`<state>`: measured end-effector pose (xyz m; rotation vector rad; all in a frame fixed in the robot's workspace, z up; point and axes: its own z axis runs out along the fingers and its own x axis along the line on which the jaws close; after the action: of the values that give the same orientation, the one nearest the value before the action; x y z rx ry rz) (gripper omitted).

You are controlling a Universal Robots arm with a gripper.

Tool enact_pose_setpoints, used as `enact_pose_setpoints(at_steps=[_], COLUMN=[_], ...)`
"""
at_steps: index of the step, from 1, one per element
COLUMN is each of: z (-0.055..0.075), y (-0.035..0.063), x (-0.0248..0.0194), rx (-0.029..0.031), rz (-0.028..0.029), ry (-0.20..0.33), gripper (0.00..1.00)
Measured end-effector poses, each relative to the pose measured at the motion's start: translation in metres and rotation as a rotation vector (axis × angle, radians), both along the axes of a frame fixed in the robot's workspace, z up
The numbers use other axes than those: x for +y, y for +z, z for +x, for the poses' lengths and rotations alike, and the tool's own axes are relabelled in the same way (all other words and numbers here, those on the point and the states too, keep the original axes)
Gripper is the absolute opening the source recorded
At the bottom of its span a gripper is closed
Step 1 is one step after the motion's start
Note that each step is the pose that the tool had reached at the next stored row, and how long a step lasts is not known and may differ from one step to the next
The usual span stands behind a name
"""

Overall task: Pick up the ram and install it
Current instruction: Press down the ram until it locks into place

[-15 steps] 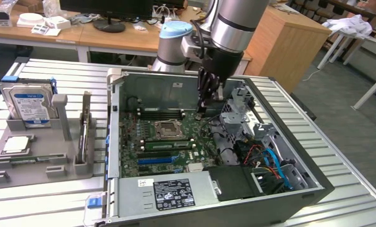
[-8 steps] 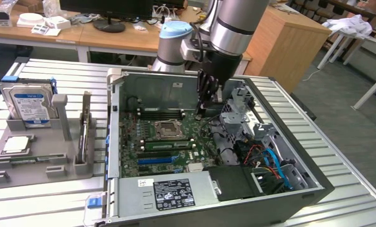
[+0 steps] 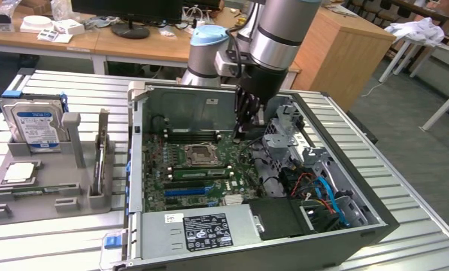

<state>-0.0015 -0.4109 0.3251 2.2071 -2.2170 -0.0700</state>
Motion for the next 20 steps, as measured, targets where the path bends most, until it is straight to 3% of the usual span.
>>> enact_pose_setpoints(at_steps=[20], z=[0.000], y=[-0.0154], x=[0.0000], rx=[-0.0002], rz=[0.0000], ry=[0.000], gripper=[0.10])
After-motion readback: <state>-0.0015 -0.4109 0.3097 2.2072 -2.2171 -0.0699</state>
